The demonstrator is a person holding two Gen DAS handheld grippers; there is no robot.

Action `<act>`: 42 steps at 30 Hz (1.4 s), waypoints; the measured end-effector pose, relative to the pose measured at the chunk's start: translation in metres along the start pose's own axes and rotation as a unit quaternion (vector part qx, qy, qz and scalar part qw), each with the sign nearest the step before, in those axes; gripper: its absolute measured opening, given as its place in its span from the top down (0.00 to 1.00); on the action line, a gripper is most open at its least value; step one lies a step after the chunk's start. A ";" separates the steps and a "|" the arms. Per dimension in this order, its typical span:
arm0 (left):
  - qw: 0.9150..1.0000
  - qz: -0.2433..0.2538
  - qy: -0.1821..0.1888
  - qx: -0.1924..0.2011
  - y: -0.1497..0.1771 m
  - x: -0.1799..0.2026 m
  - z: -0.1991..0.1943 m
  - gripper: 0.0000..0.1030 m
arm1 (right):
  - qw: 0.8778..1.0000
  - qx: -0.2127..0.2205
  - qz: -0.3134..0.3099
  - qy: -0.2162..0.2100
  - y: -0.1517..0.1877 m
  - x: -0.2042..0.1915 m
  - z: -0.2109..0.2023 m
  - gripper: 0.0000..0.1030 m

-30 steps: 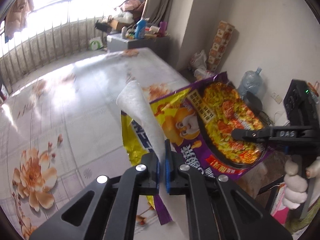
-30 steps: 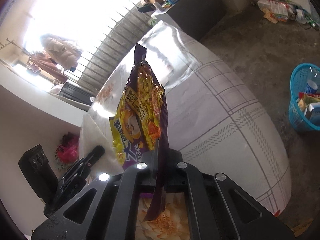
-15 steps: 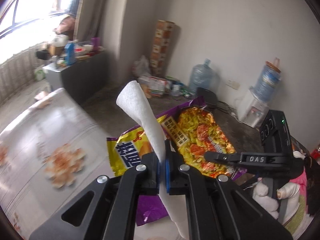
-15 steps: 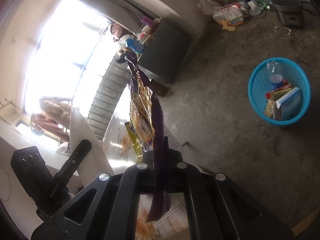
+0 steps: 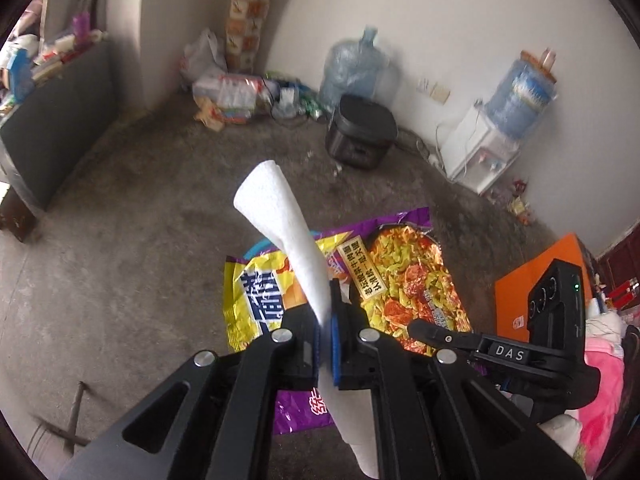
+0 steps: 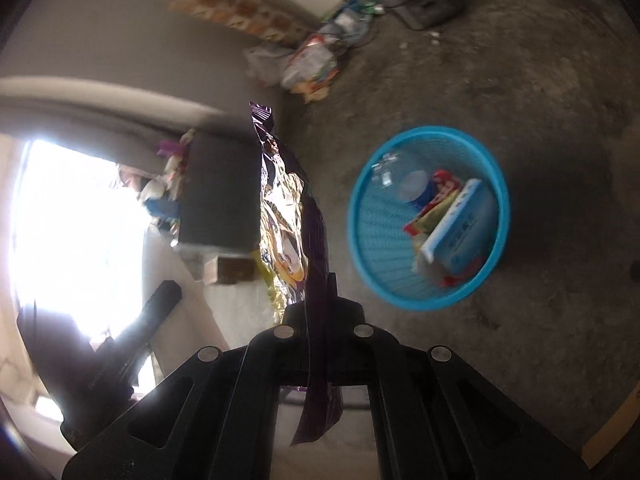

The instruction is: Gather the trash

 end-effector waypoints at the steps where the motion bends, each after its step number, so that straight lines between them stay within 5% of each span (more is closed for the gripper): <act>1: 1.000 0.002 -0.003 -0.020 -0.006 0.002 0.025 0.96 | 1.000 0.004 0.013 0.007 -0.006 0.010 0.007 0.99; 2: 1.000 0.000 -0.009 -0.028 -0.008 0.000 0.040 0.89 | 0.999 0.012 0.024 0.018 -0.012 0.019 0.015 0.98; 3: 0.999 -0.006 -0.016 -0.040 -0.010 -0.001 0.060 0.69 | 0.999 0.020 0.026 0.035 -0.017 0.028 0.023 0.94; 5: 0.997 -0.019 -0.032 -0.074 -0.009 -0.005 0.089 0.38 | 0.997 0.015 0.031 0.070 -0.027 0.050 0.045 0.67; 6: 0.995 -0.025 -0.041 -0.085 -0.008 -0.008 0.101 0.37 | 0.995 0.012 0.038 0.092 -0.030 0.064 0.057 0.45; 7: 0.994 -0.036 -0.048 -0.096 -0.007 -0.012 0.112 0.37 | 0.992 0.007 0.048 0.114 -0.032 0.077 0.065 0.42; 10: 0.992 -0.057 -0.049 -0.102 -0.003 -0.020 0.117 0.37 | 0.985 -0.005 0.074 0.153 -0.031 0.106 0.074 0.42; 17: 0.996 -0.072 -0.038 -0.044 -0.012 -0.036 0.073 0.37 | 0.987 0.048 0.059 0.140 -0.029 0.102 0.035 0.42; 23: 0.998 -0.044 -0.006 0.053 -0.008 -0.032 -0.037 0.35 | 0.987 0.092 -0.020 0.128 -0.014 0.045 -0.009 0.42; 26: 0.992 -0.041 -0.025 0.114 0.013 -0.033 -0.108 0.21 | 0.983 0.097 -0.107 0.117 0.010 -0.010 -0.022 0.42; 31: 0.969 -0.079 -0.133 0.195 0.069 -0.040 -0.213 0.05 | 0.946 0.118 -0.293 0.072 0.085 -0.121 -0.054 0.27; 34: 0.930 -0.122 -0.262 0.226 0.114 -0.041 -0.267 0.05 | 0.914 0.125 -0.384 0.039 0.132 -0.171 -0.068 0.12; 37: 0.903 -0.159 -0.329 0.228 0.162 -0.044 -0.302 0.05 | 0.878 0.150 -0.454 0.021 0.179 -0.205 -0.089 0.07; 42: 0.879 -0.203 -0.384 0.195 0.244 -0.044 -0.327 0.05 | 0.833 0.161 -0.530 0.005 0.240 -0.226 -0.111 0.07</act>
Point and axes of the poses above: each gripper's, at about its wrist camera, not at the fingertips, and z roughly the way its jaws point, x to its right, y to its underside, the point moved 1 cm from there along z, roughly the way its jaws point, and after that the axes turned 7 degrees about -y, right-handed, at the moved point
